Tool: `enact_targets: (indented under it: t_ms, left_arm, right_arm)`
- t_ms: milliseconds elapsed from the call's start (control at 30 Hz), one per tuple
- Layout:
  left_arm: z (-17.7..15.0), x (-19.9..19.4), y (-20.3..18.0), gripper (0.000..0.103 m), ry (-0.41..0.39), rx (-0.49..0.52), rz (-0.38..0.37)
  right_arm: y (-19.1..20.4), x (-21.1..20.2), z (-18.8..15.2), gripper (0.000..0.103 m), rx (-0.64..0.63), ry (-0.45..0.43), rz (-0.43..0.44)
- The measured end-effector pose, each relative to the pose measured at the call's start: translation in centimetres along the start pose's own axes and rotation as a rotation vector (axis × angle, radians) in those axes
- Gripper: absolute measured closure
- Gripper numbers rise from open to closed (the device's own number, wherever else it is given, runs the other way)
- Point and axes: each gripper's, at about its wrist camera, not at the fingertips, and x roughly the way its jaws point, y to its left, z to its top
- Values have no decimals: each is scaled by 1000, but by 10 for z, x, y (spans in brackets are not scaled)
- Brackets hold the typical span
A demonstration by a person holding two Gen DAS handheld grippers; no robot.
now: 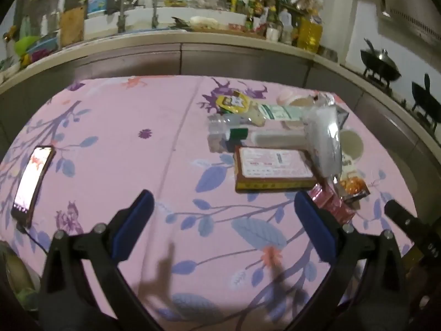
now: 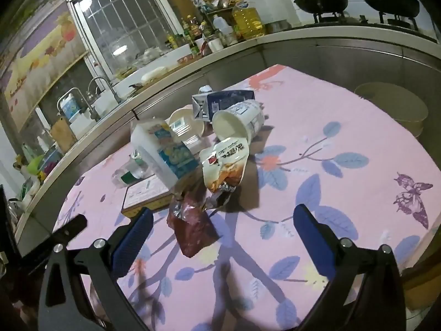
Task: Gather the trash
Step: 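Grasp the clear plastic bag with the left gripper, then carry the plastic bag to the beige bin and open the left gripper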
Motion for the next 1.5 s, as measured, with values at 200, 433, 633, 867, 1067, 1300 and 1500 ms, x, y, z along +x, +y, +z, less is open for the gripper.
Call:
enact_targets:
  t_ms: [200,433,633,867,1067,1300,1500]
  left_arm:
    - [6,10,-16,5,23,76,-68]
    - [62,28,-69,5,31,126,-244]
    - [90,83,-106,16,124,111,-224]
    - [83,111,-104,65,233,70,-234]
    - [87,64,-90,68,103,86,-271]
    - [105,23,-79,69,-38,74,-352]
    - [124,41,-141,70,25,155,-459]
  right_arm:
    - [3,0,9,17,-53,-25,6]
    - [-24,24,28,51,-6,69,42]
    - [-59,53,42,56,185,175,165]
    - [-76,84,48,74,294,293,276]
    - [-79,85,44,96,314,325,396]
    - [-84,44,58,98,272,192,480]
    - [-136,22,68,103,394,108,509]
